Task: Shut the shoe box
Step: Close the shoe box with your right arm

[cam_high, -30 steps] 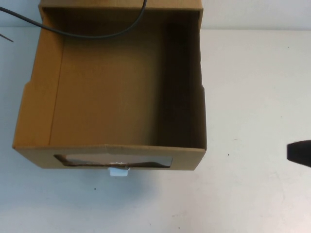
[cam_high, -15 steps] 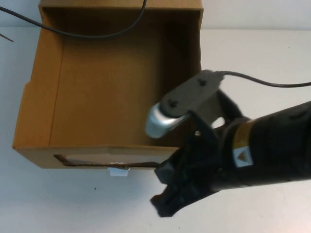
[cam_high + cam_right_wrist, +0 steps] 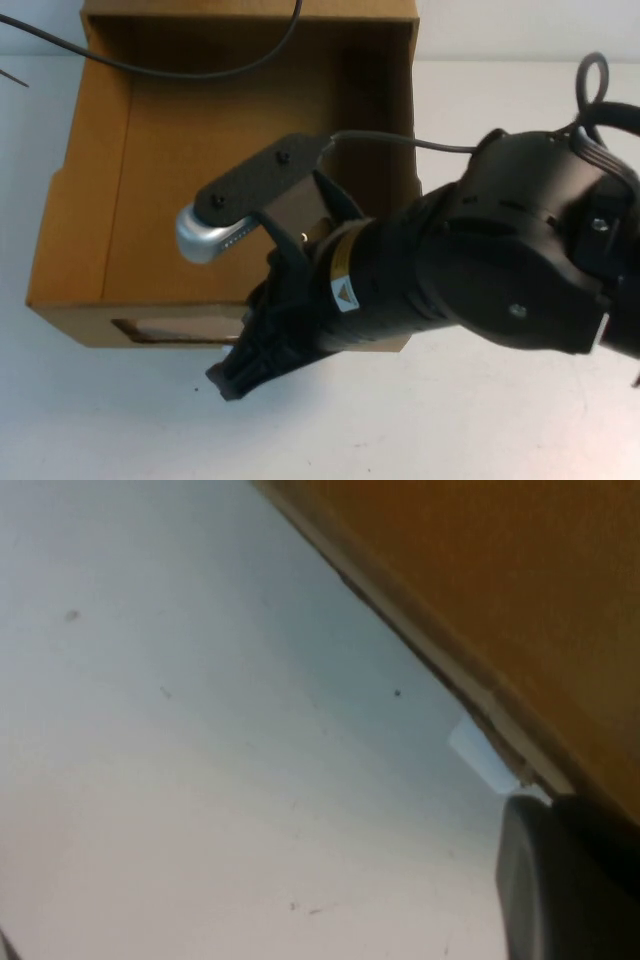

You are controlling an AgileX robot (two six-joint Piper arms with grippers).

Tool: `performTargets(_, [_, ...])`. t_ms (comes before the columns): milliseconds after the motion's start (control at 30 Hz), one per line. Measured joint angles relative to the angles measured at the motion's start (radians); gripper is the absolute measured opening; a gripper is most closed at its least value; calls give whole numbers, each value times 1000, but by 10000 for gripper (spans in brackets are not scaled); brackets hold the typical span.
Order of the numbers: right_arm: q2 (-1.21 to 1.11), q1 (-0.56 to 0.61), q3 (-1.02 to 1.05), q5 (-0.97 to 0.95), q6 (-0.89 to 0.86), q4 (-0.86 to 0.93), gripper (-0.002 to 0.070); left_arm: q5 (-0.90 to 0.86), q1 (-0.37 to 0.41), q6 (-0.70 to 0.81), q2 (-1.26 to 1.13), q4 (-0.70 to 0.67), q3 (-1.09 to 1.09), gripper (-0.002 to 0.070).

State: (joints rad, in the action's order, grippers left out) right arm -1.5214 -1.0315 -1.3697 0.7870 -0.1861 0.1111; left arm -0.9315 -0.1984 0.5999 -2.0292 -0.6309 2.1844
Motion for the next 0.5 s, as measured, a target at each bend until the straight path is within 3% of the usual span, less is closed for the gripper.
performTargets(500, [-29,58,-77,9,18,-15,-11,4,0,0,0,0,0,-2])
